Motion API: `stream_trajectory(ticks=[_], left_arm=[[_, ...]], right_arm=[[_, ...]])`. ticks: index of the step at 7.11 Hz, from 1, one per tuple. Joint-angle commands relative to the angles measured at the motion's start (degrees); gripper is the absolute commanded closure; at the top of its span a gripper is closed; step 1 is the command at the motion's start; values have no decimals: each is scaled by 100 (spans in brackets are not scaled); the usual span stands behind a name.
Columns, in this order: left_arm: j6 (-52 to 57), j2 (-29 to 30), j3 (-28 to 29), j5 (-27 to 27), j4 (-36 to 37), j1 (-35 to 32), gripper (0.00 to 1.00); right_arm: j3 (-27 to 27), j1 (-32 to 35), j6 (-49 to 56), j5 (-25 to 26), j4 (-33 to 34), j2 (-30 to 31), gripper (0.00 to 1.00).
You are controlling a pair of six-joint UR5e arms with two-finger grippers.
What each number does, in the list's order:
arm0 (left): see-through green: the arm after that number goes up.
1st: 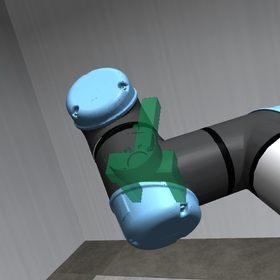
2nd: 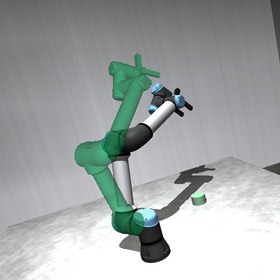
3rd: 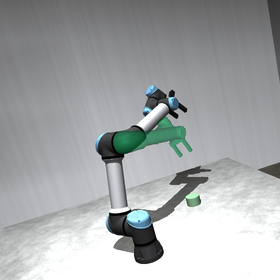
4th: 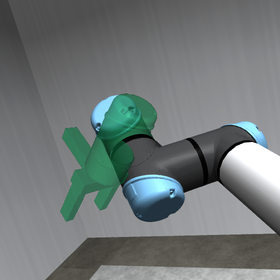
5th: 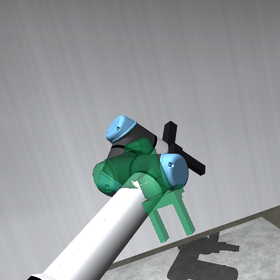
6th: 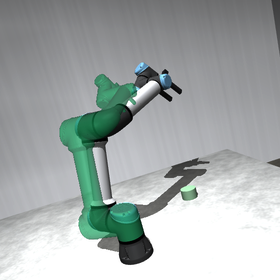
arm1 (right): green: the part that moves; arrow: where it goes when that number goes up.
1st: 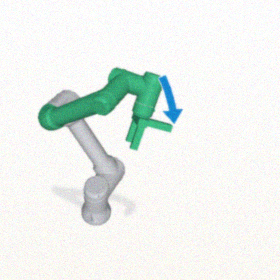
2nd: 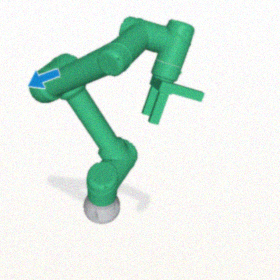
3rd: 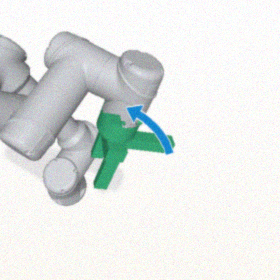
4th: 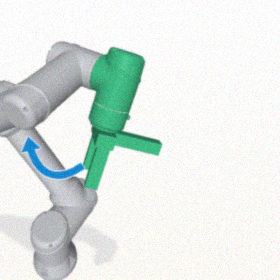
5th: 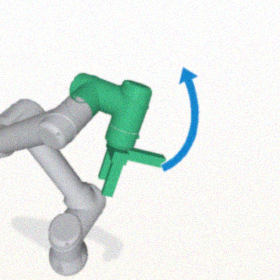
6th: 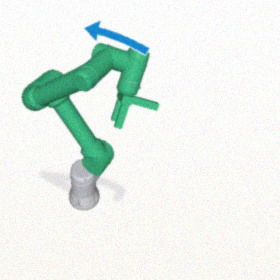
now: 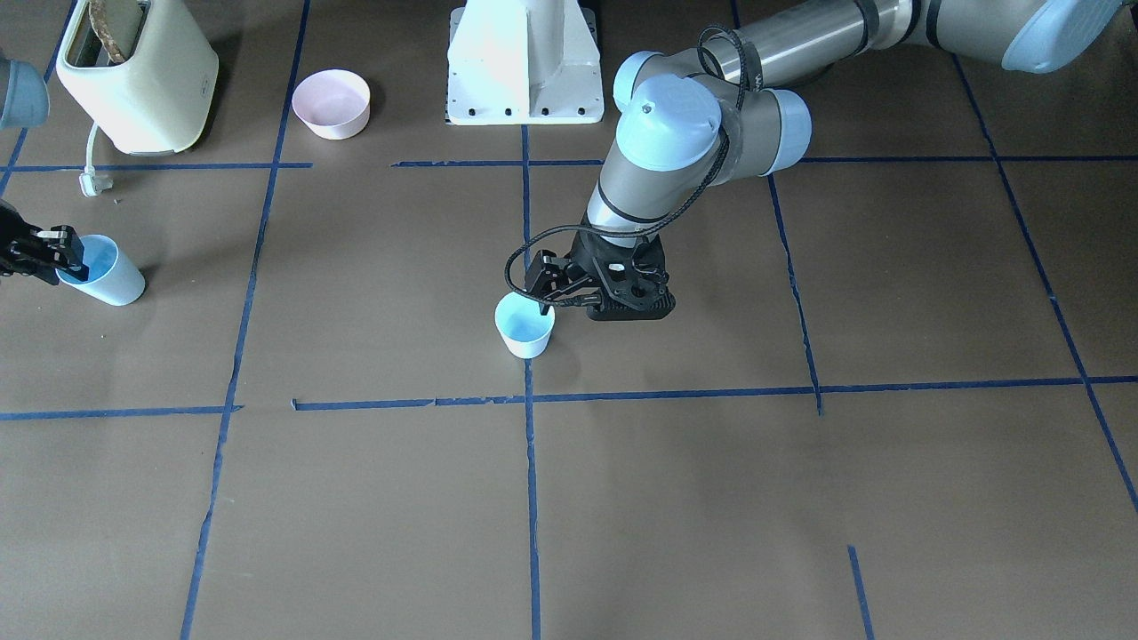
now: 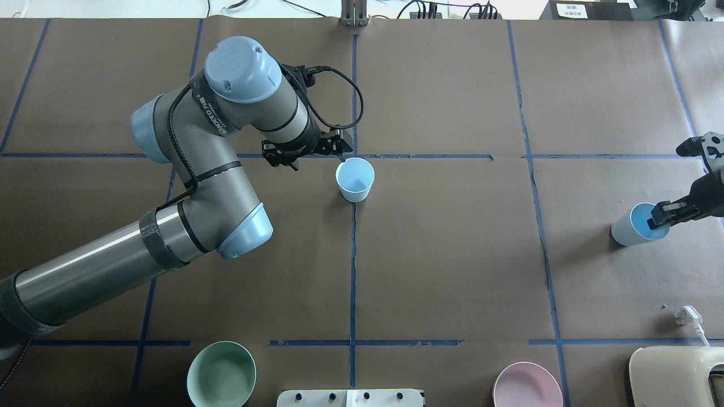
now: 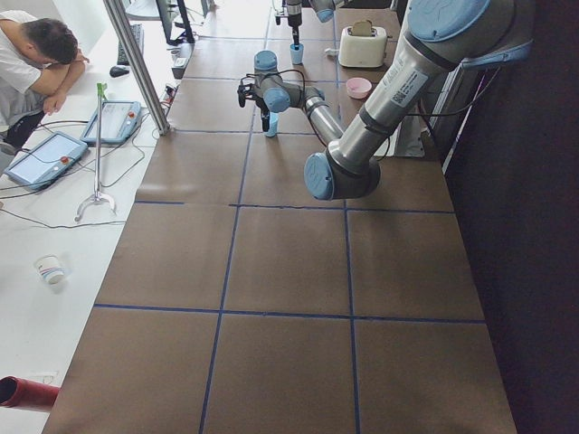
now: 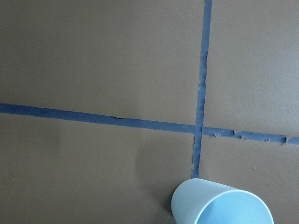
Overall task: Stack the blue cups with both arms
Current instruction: 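Lift the second cup with the right gripper toward center while the left arm withdraws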
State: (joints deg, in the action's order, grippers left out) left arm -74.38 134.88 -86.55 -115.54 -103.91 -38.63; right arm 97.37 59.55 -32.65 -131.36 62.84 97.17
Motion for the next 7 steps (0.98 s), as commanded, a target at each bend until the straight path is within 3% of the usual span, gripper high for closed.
stream_trajectory(ticks=[1,2,3,5,6,7], left_arm=[[-15,-424,-856,-21,54,-336,0],[20,-1037,-1516,-91,11,-573,0],[29,-1330,-1688,-483,-15,-758,0],[38,-1526,-1803,-592,-15,-848,0],[38,-1526,-1786,-584,-15,-831,0],[20,-1535,-1725,-584,-24,-813,0]], right_arm=[[375,-5,-40,-143,-308,-109,100],[735,-5,-223,-344,-37,-371,100],[809,-57,-755,-381,366,-1053,100],[766,-731,-1548,-294,2240,-3053,100],[705,-1057,-1865,20,2938,-3777,100],[295,-1538,-2608,623,3067,-4498,100]])
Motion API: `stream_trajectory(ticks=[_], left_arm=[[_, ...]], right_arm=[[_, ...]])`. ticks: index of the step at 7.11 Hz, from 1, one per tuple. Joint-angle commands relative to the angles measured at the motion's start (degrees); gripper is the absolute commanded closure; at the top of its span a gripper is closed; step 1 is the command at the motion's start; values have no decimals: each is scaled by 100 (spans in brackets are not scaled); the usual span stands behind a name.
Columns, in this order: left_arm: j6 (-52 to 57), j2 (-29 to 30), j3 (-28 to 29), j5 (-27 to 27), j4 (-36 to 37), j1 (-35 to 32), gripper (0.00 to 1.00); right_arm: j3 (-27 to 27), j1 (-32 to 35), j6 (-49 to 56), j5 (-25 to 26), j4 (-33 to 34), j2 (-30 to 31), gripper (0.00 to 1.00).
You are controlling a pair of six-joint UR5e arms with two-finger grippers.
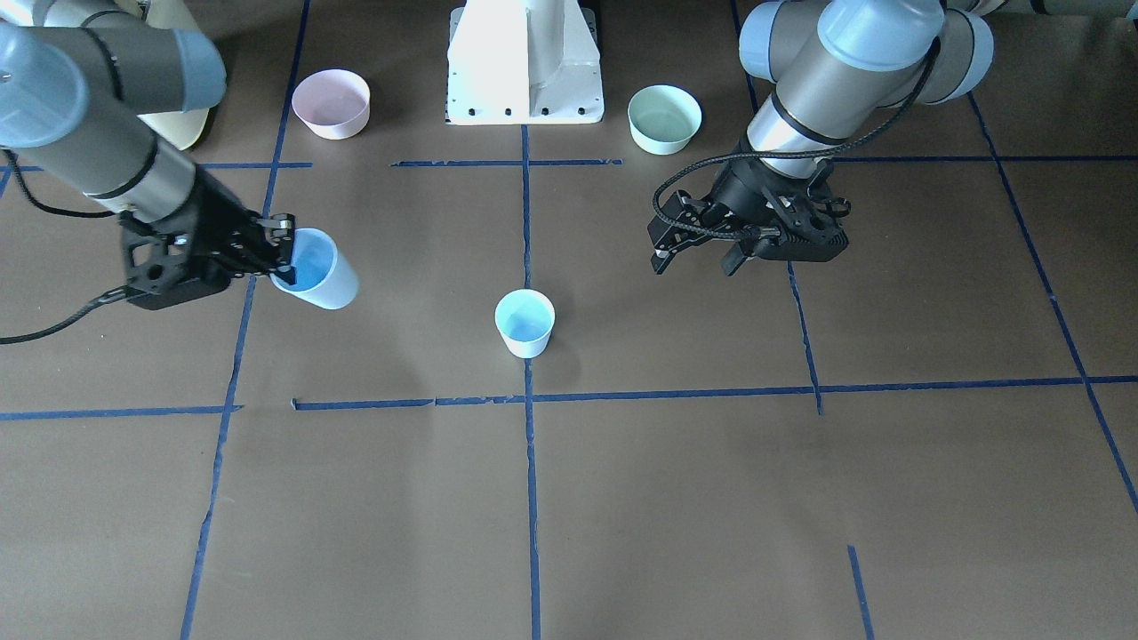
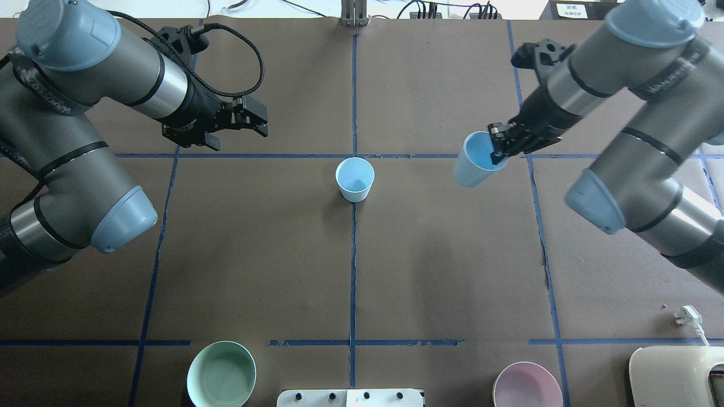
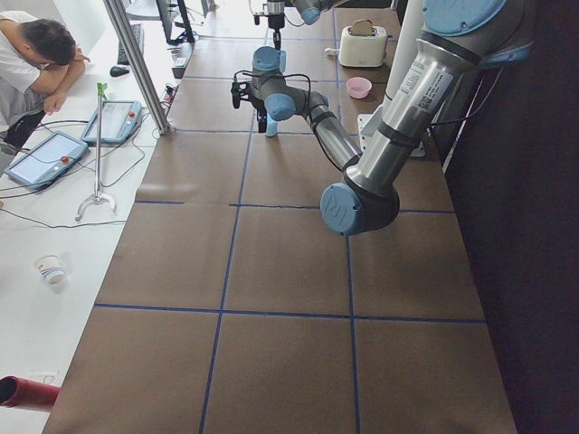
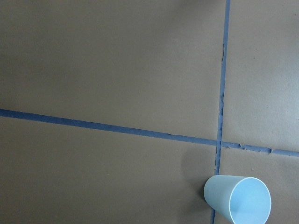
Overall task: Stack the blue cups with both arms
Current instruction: 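Lift the second cup with the right gripper toward center while the left arm withdraws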
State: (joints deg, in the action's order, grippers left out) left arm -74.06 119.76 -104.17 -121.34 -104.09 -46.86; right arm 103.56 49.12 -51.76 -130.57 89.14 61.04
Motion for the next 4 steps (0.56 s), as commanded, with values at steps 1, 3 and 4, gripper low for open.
stream_trajectory(ticks=[1,3,4], left_arm=[[-3,-23,55,5,-6,10,0],[-11,-23,73,13,-6,28,0],[-12,-23,73,13,-6,28,0]], right_arm=[[-928,-692,-1060,802,446,-1588,100],[-1240,-843,-1248,909,438,-1867,100],[-1407,-921,-1257,1014,438,-1981,100]])
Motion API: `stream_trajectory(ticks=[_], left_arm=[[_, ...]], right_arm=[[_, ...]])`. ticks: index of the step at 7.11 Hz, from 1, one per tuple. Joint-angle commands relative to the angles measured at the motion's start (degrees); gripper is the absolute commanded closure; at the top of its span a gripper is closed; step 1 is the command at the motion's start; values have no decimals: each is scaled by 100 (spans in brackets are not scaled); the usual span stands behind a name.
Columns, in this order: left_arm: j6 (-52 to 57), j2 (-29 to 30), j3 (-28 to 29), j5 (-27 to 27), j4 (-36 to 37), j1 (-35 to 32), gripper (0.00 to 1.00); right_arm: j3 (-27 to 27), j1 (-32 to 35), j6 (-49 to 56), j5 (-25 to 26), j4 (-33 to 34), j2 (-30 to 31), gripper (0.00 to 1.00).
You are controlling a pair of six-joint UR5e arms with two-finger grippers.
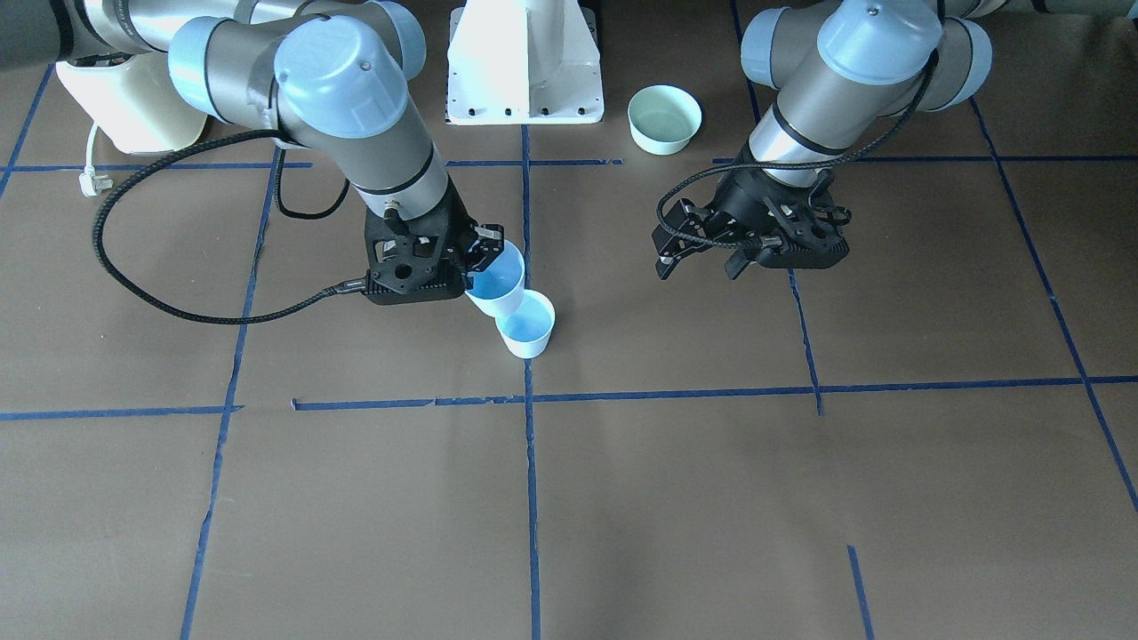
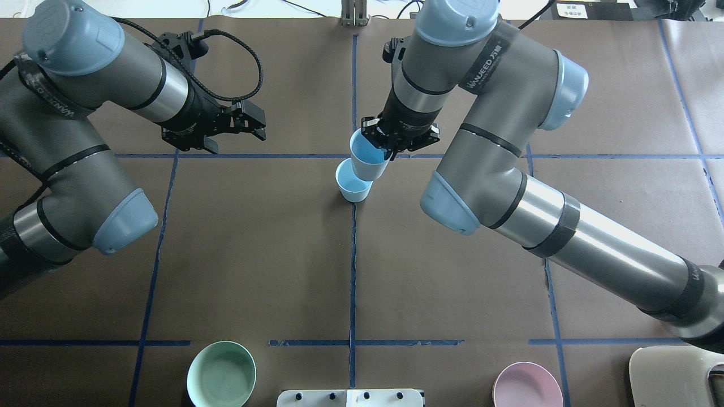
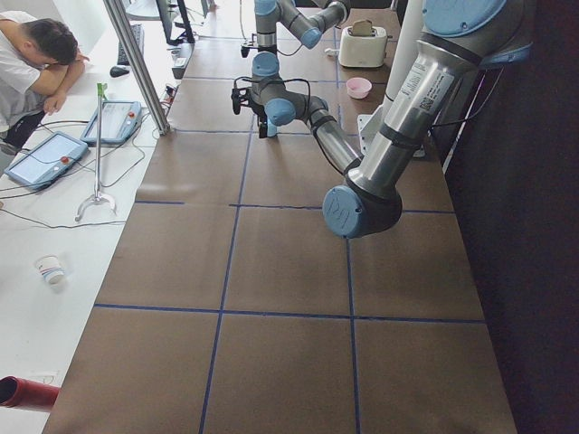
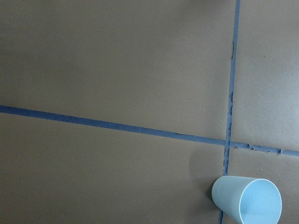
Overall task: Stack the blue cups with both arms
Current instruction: 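Lift the second cup with the right gripper toward center while the left arm withdraws, then lower the held cup into the center cup and open the right gripper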
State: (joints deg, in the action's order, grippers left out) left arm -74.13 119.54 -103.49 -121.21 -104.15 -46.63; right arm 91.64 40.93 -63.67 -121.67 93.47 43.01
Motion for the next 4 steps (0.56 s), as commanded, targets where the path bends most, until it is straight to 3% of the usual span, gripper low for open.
stream_trajectory(ticks=[1,4], left_arm=[[-5,0,4,10,0,5,0],[48,0,22,10,0,-30,0]], right_arm=[[-234,-164,-84,213,-5,-171,100],[-340,-288,-277,310,-40,-188,100]])
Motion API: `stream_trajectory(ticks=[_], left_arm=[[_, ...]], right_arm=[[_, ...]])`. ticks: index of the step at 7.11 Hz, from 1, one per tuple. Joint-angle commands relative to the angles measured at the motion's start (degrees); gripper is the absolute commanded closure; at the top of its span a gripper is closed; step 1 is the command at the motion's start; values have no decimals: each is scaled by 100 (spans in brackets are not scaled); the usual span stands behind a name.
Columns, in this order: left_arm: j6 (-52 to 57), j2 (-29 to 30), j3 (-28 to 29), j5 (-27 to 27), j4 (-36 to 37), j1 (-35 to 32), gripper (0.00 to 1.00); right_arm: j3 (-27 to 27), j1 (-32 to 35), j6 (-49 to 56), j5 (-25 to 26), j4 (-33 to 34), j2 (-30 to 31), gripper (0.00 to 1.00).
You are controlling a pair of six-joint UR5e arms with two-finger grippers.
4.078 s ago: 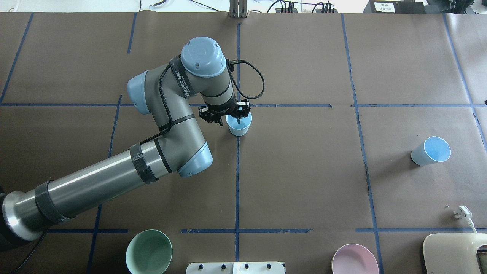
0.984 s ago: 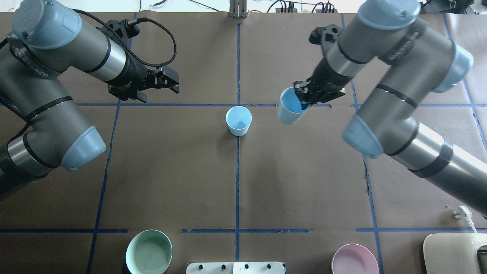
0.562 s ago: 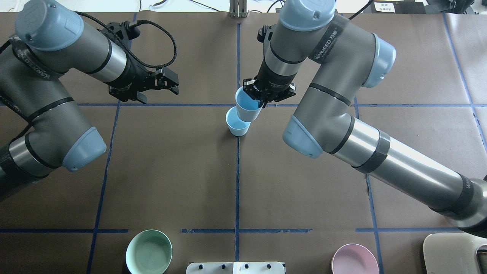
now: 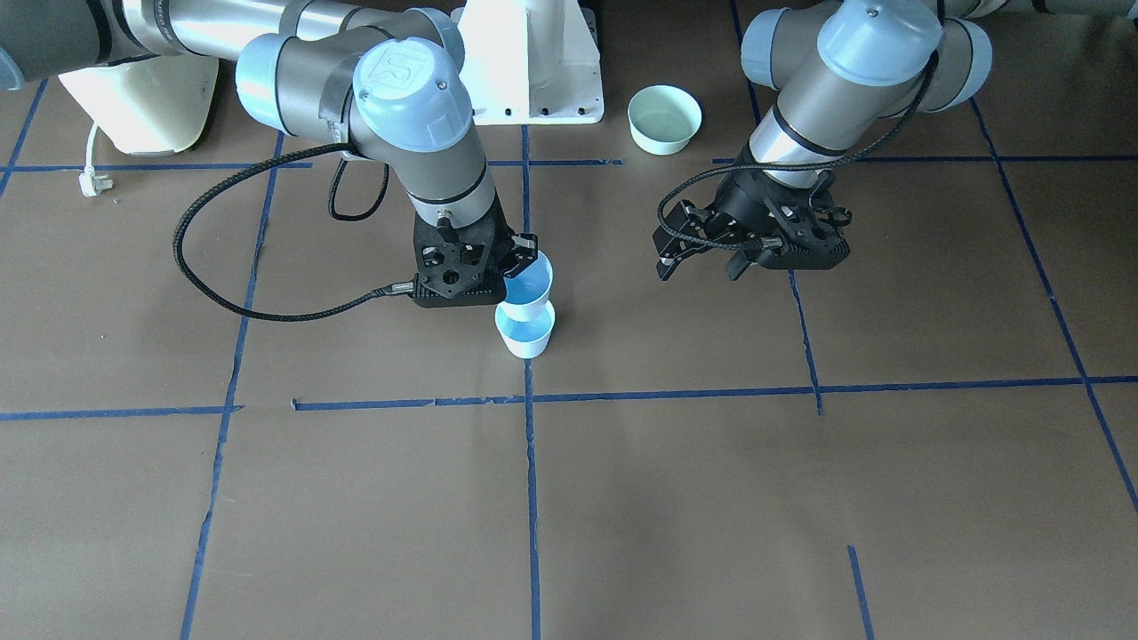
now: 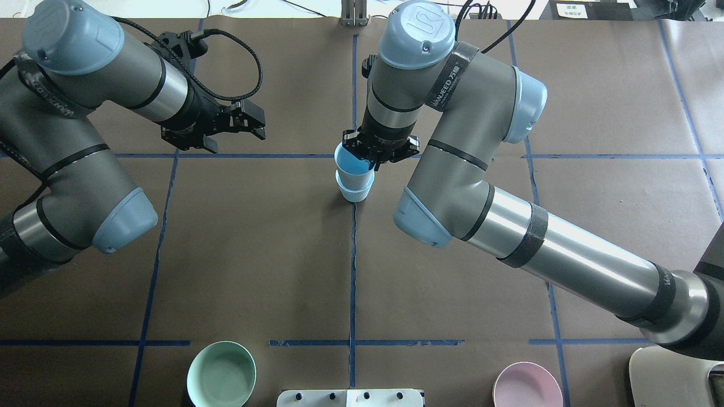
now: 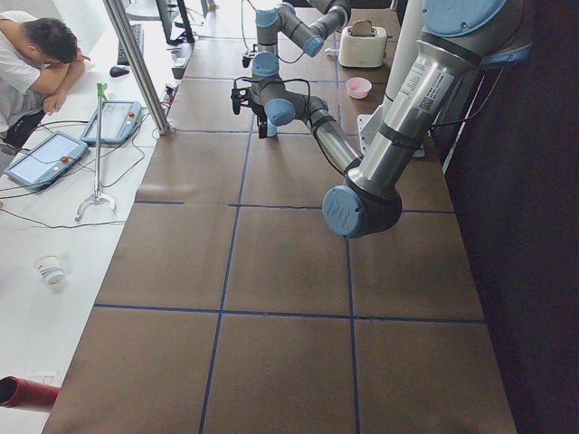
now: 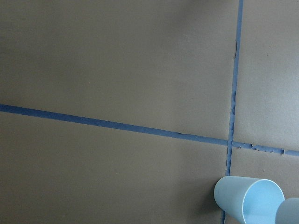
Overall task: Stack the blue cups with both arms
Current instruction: 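Lower the held cup into the center cup and open the right gripper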
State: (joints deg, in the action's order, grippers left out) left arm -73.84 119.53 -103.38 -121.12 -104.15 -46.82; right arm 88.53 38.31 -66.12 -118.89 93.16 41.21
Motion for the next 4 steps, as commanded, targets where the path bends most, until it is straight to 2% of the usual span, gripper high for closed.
stream_trajectory(ticks=[1,4], left_arm=[[1,0,11,0,0,-11,0],[-7,9,-6,0,0,-11,0]], right_arm=[[-55,-25,-32,32,-8,-16,100],[-177,-25,-67,208,-165,-25,99]])
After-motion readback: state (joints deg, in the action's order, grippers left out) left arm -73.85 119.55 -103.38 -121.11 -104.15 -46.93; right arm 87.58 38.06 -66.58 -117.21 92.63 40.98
